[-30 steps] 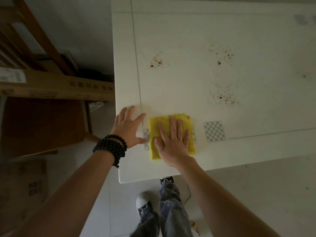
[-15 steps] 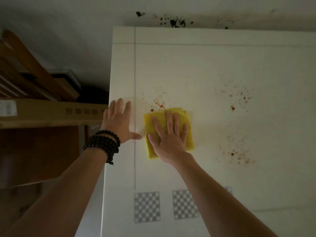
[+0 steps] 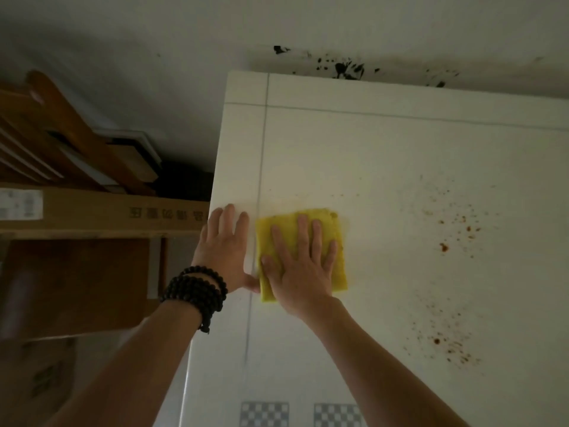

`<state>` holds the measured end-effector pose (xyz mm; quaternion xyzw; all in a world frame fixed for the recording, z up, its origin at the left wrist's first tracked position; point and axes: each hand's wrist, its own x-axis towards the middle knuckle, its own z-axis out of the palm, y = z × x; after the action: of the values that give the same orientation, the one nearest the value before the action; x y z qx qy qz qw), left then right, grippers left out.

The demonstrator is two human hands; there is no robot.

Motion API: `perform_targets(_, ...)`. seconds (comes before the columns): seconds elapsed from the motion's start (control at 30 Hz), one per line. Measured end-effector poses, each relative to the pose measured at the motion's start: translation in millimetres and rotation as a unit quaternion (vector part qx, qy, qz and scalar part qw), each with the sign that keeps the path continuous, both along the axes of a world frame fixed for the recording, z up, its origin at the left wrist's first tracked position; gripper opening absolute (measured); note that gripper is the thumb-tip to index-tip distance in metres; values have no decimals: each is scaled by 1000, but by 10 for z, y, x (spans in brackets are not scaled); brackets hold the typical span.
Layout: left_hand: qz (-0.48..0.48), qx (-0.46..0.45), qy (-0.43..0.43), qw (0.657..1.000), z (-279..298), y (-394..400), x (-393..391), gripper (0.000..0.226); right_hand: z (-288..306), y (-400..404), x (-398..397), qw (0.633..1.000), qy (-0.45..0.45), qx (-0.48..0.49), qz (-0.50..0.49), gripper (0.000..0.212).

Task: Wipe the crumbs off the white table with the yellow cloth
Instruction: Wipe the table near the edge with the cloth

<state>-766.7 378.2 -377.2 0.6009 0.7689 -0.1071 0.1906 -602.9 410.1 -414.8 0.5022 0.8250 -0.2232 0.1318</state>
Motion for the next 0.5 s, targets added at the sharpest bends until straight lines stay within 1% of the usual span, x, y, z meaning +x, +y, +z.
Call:
perform_targets(0.2,36,0,-34,999,-80,-1,-52,147,41,819,-634,999,21,23,12,64)
perform_targets(0.3,32,1,-32,999,-89,-50,-125,146,21,645,-513,999,36,29,28,63)
perform_targets(0.4,23,1,-37,999,-82,-96,-94,147,19,236,-159,999,13,33,28,63)
perform_targets(0.5,22,-3,-29,999,-77,-59,-41,148,28,374,-179,1000,3,24,16,63)
